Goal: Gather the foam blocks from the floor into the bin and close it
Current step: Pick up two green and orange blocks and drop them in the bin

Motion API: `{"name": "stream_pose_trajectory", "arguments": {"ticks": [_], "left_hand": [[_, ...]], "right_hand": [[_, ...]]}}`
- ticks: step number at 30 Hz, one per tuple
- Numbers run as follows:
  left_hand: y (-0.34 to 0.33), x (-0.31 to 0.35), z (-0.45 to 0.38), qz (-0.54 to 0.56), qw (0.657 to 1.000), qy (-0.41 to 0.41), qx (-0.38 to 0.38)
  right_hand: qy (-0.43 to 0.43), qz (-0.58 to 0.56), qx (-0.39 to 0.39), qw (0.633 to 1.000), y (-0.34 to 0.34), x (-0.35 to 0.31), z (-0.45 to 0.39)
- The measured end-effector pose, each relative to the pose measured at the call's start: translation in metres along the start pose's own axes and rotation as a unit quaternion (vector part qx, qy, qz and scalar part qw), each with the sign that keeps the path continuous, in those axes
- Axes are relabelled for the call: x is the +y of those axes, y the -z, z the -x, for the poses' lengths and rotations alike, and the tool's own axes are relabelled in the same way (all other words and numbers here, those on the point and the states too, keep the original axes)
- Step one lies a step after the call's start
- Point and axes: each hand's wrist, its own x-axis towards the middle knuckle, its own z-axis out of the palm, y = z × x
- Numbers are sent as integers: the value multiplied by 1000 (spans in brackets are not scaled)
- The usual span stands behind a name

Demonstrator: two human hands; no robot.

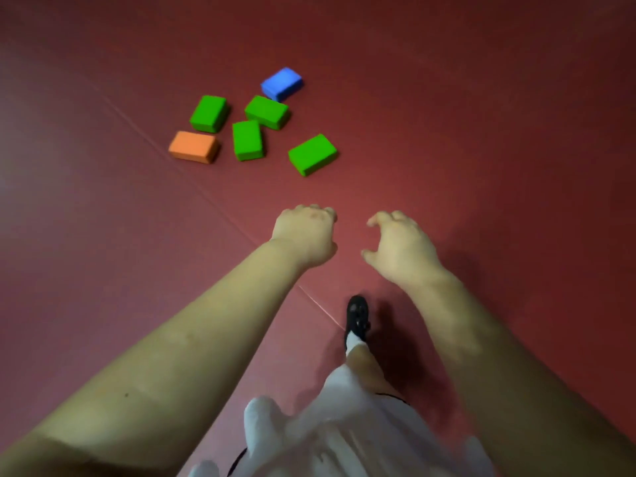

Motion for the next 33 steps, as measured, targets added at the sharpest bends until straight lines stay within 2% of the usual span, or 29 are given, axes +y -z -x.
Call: {"name": "stream_pose_trajectory", "arguments": {"ticks": [5,10,21,27,33], "left_hand": [[50,-66,-126,17,996,86,-12],[87,-128,-240,44,991,127,-20],[88,-282,-529,58,990,107,-68],[20,-331,-680,42,990,104,-87],[-137,-355,-821,56,986,116,-104]], "right_hand": [[55,38,-36,997,33,-26,-173],[80,97,-75,989,57,-48,-318],[85,110,-91,986,7,-81,-642],[87,129,-128,980,-72,-54,-792],[130,175,-162,963,-219,8,-920]]}}
